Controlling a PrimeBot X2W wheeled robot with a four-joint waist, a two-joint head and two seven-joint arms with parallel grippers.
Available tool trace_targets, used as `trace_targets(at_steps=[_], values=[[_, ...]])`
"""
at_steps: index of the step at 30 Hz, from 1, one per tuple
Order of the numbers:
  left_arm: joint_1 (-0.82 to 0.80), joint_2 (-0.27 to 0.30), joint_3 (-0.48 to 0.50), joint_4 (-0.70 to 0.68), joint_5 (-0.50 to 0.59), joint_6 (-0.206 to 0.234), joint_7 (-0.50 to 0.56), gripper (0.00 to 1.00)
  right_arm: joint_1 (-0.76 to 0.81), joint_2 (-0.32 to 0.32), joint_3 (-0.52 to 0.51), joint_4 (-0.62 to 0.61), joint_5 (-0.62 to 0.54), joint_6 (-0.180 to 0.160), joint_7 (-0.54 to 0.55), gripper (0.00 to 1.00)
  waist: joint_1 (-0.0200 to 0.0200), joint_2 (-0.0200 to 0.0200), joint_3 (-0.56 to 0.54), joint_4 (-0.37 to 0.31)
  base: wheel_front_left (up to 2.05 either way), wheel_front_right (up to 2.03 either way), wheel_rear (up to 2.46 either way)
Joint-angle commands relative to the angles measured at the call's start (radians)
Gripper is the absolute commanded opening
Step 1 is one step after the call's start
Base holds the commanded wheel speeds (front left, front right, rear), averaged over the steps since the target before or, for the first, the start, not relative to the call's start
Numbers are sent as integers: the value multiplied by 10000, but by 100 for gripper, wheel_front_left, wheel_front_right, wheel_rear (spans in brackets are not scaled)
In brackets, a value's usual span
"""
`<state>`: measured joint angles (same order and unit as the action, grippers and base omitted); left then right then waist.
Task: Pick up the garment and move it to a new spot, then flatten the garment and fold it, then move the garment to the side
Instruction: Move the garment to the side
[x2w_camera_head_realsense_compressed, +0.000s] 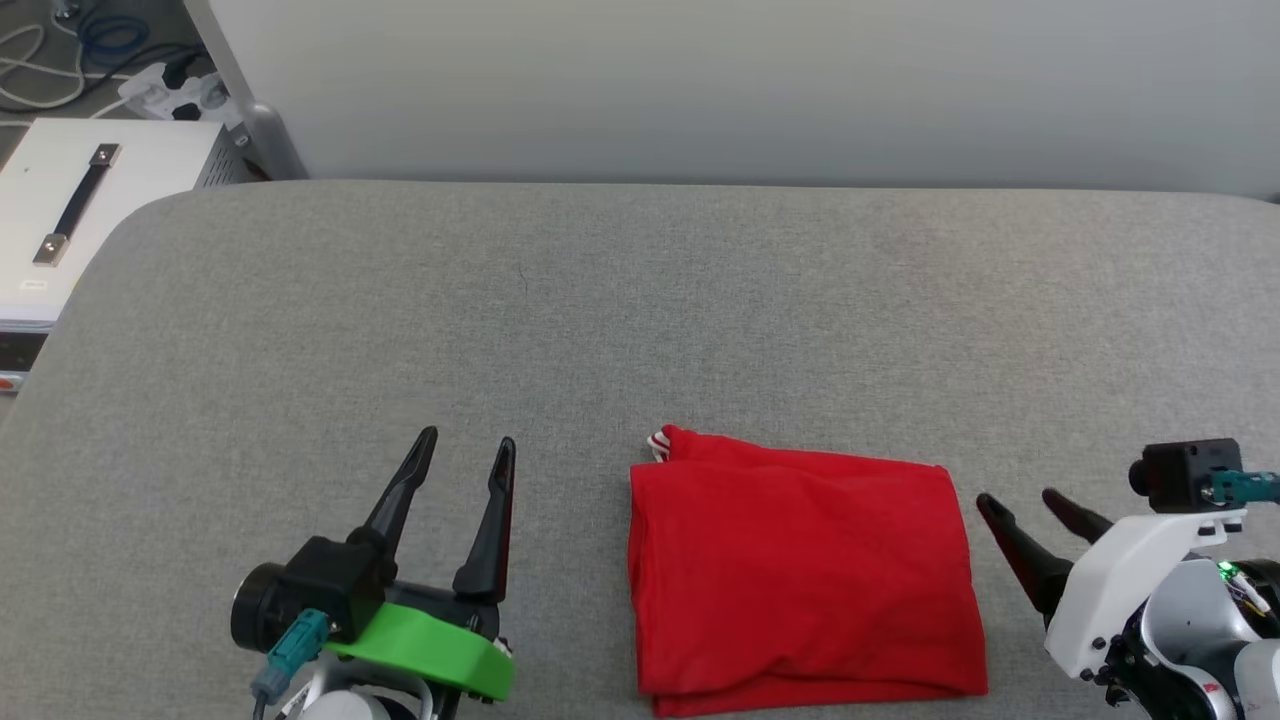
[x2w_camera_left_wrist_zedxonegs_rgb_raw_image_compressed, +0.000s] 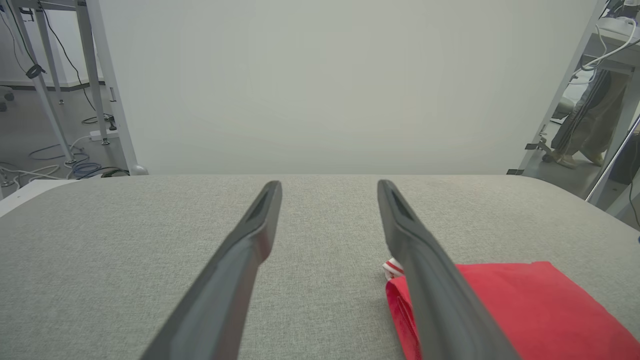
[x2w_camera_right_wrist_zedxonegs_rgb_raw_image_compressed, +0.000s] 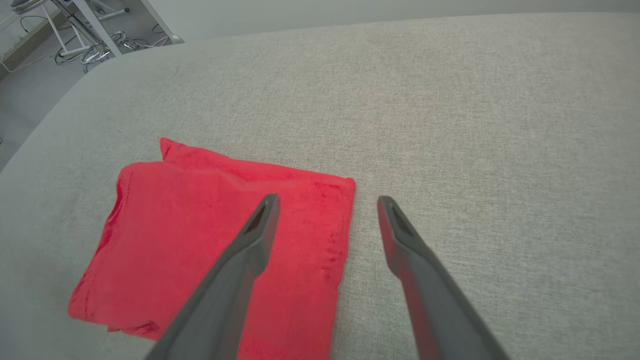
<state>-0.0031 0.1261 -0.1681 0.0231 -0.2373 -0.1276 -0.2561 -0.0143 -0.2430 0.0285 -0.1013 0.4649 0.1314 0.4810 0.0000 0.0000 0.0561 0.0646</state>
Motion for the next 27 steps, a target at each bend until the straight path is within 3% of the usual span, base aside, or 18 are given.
trace_targets(at_steps=[1, 6, 10, 16, 27], values=[[-230, 45, -70, 7, 36, -31, -57, 100, -178, 56, -58, -92, 188, -7, 870, 100, 0, 0, 212, 96, 0, 0, 0], [-457, 59, -199, -2, 18, -31, -57, 100, -390, 397, -370, -288, -201, -7, 3815, 100, 0, 0, 562, 321, 0, 0, 0], [-627, 57, -317, 3, 2, -31, -57, 100, -630, 655, -592, -289, -678, -7, 4748, 100, 0, 0, 864, 559, 0, 0, 0], [-897, -38, -421, -19, -29, -31, -57, 100, -808, 1171, -864, 142, -1076, -7, 5195, 100, 0, 0, 1324, 925, 0, 0, 0], [-1162, -100, -467, -30, -28, -31, -57, 100, -798, 1343, -409, 1325, -1268, -7, 4911, 100, 0, 0, 1773, 1191, 0, 0, 0]])
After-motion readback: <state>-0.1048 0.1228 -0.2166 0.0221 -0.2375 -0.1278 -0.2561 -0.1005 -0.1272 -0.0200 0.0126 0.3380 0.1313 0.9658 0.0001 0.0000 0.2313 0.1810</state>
